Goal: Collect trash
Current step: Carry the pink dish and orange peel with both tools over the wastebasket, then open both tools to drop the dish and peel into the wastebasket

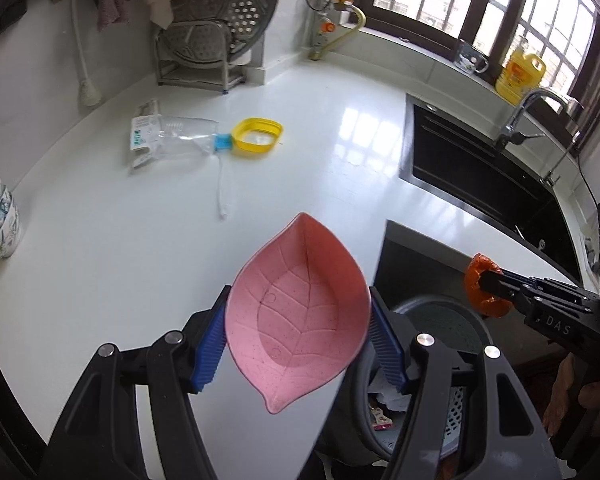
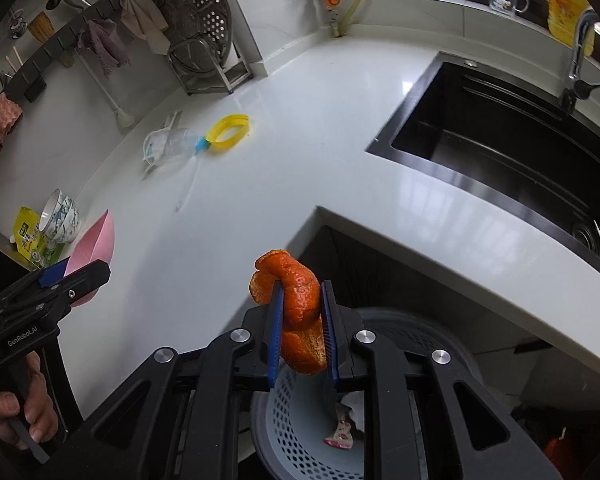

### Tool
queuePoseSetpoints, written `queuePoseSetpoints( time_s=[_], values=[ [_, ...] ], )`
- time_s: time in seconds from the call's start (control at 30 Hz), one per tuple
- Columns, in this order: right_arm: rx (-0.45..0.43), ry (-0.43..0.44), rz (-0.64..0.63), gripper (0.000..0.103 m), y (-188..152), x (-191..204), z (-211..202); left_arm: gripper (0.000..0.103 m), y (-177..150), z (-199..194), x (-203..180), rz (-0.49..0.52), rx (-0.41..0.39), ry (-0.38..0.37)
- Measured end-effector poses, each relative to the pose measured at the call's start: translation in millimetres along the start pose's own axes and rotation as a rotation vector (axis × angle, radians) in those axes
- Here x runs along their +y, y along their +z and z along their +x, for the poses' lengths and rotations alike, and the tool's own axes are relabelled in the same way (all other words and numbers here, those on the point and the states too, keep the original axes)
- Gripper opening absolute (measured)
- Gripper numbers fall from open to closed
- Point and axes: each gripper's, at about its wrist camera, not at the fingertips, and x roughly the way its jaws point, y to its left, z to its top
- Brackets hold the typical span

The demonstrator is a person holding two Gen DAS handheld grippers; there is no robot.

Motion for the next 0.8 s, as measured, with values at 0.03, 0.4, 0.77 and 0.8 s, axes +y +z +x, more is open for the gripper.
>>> queuePoseSetpoints(
  time_s=[0.03, 0.4, 0.77, 0.8],
  values=[
    [0.007, -0.014, 0.004, 0.017, -8.9, -8.7, -3.9, 0.063, -3.5, 1.7, -13.9, 0.023, 0.005, -0.011],
    [0.094, -0.053, 0.066, 0.017, -64.9, -67.5, -8.4, 0.063, -41.3, 34.8, -114.2, 0.164, 0.138, -0.112],
    [0.071, -0.036, 0.080, 0.037, -73.2, -84.3, -24.1, 0.071, -46.1, 25.2, -137.9, 0.198, 0.138, -0.074],
    [0.068, -0.035, 0.079, 0.037, -72.0, -84.7, -25.5, 0.072, -45.1, 23.5, -137.4, 0.196, 0.133, -0.073]
  ],
)
